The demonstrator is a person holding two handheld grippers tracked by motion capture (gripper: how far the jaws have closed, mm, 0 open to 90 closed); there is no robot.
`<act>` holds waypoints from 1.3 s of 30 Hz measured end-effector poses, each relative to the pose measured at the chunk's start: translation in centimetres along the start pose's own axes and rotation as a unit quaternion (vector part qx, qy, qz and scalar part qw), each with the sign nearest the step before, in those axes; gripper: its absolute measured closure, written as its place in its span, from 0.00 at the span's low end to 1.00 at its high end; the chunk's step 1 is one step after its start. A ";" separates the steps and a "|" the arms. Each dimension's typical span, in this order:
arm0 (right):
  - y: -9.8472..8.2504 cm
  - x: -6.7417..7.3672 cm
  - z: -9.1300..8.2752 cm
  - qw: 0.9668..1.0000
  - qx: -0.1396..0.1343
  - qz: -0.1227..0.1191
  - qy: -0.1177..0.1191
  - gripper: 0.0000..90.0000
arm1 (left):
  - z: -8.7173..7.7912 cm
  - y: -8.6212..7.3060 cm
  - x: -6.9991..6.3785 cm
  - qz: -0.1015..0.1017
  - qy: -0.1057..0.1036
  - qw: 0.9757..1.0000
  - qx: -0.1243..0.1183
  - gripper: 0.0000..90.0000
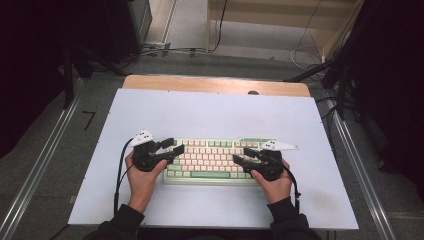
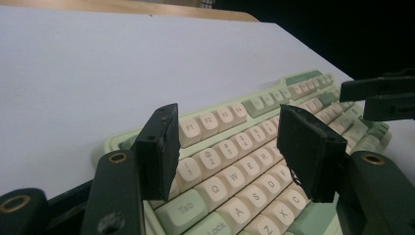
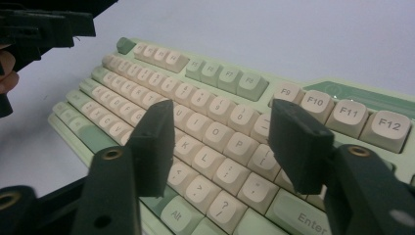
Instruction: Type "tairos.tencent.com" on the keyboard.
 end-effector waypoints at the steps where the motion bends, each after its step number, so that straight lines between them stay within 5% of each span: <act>1: 0.0 0.1 0.0 1.000 0.000 -0.002 0.002 0.56 | -0.1 0.0 0.2 -0.004 0.001 1.000 -0.003 0.47; 6: 0.1 1.2 -0.3 0.999 -0.002 -0.025 0.021 0.97 | -0.1 -0.2 0.6 -0.020 0.003 1.000 -0.001 0.47; 10: 0.1 2.4 0.1 0.998 0.006 -0.042 0.047 0.98 | -0.1 -0.2 0.4 -0.020 0.001 1.000 -0.002 0.48; 21: -0.7 4.1 2.5 0.995 0.035 -0.056 0.069 0.98 | 0.0 -0.4 0.3 -0.025 -0.005 1.000 0.001 0.48; 39: -1.8 4.9 4.1 0.992 0.070 -0.083 0.066 0.97 | 0.0 -0.5 0.3 -0.026 -0.005 1.000 0.003 0.48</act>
Point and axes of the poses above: each handheld gripper's, and its own axes: z roughly forward along the jaws, y roughly out of its top, x roughly to its left, the point moved 6 cm from there along z, roughly forward along the jaws, and after that the axes turned 9 degrees about -x, right-handed, at the moved point
